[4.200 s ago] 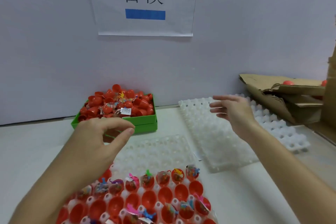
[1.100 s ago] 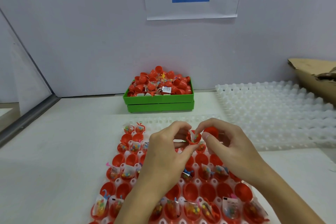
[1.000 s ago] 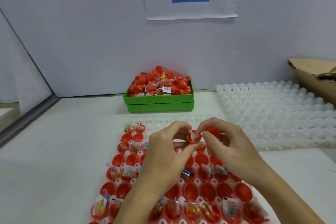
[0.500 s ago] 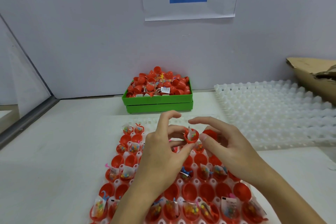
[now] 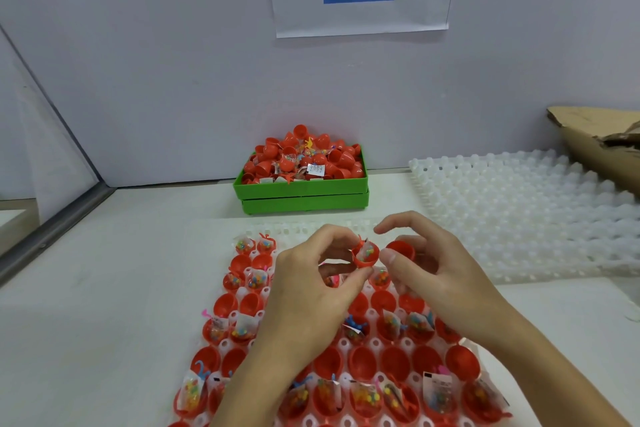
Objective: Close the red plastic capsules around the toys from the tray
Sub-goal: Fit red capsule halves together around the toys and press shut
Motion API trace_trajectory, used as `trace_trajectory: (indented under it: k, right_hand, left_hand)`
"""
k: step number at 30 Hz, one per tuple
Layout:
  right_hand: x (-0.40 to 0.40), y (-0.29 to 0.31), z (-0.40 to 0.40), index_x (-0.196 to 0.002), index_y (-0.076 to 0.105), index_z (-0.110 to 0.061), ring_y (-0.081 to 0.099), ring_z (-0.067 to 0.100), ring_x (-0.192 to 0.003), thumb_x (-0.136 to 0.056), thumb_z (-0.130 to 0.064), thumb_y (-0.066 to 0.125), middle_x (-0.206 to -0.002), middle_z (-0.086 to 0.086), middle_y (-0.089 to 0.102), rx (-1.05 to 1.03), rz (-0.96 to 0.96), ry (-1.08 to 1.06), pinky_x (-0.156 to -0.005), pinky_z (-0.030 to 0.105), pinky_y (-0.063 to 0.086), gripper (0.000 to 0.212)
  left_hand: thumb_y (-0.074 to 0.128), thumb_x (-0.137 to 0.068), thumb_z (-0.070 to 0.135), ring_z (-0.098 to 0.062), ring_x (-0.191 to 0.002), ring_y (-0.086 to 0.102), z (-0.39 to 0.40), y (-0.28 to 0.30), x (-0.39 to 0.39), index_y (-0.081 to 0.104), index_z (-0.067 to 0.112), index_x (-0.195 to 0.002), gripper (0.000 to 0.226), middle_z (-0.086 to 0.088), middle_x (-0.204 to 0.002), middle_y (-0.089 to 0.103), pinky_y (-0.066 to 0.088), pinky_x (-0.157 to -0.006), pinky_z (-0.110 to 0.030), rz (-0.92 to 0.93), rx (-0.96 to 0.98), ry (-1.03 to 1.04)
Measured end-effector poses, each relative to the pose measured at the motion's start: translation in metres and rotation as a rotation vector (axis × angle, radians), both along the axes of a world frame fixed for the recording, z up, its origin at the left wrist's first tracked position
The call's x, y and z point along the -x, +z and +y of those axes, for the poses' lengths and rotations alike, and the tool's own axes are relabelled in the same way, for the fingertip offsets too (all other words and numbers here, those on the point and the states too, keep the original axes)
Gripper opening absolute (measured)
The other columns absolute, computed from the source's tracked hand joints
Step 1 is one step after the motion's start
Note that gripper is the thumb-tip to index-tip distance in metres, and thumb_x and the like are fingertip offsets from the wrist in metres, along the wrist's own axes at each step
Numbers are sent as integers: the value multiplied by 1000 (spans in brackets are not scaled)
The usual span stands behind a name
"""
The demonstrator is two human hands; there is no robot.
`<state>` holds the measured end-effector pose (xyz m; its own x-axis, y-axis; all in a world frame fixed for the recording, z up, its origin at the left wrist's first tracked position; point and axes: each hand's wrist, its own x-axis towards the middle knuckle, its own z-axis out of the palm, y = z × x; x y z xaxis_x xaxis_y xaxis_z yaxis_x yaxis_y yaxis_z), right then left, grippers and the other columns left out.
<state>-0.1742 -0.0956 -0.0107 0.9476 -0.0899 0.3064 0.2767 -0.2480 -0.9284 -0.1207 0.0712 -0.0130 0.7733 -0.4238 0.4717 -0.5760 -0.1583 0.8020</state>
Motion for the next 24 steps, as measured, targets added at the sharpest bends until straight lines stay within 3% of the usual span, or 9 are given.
trace_trajectory:
  k: [4, 7, 13, 19, 24]
  right_hand:
    - [0, 2, -4, -101, 66, -21, 73, 15, -72, -74, -29, 75, -85, 5, 73, -97, 44, -25, -66, 19, 54, 30]
    - [2, 3, -6, -106, 72, -26, 75, 22, -80, -81, -13, 75, -95, 5, 74, -99, 19, -17, -72, 23, 58, 28]
    - [0, 3, -6, -110, 73, -25, 72, 14, -70, -86, 2, 70, -83, 1, 75, 21, -50, -105, -67, 17, 54, 36]
    - [2, 3, -2, -115, 71, -26, 72, 18, -74, -82, 4, 73, -82, -1, 74, 87, -49, -123, -75, 40, 59, 45]
    - [2, 4, 0, -108, 70, -21, 73, 18, -72, -79, 5, 76, -81, -3, 74, 102, -68, -141, -72, 45, 57, 40]
  left_hand:
    - [77, -80, 2, -3, -87, 70, 1, 0, -1, 69, 22, -93, 26, 14, -88, 71, 55, -74, -13, -57, -5, 14]
    - [77, -80, 1, -6, -87, 70, 2, 0, -1, 69, 24, -93, 27, 14, -88, 69, 55, -74, -14, -95, -15, 42]
    - [75, -84, 13, -4, -93, 67, 0, 0, 1, 72, 22, -104, 21, 15, -97, 68, 56, -78, -19, -164, -14, 58]
    - [79, -81, 16, -1, -97, 64, -2, -1, 1, 68, 27, -112, 35, 19, -98, 67, 54, -82, -17, -145, -8, 127]
    - [75, -85, 17, -3, -103, 61, 0, -2, 0, 70, 24, -114, 30, 19, -102, 62, 54, -85, -22, -136, -54, 66]
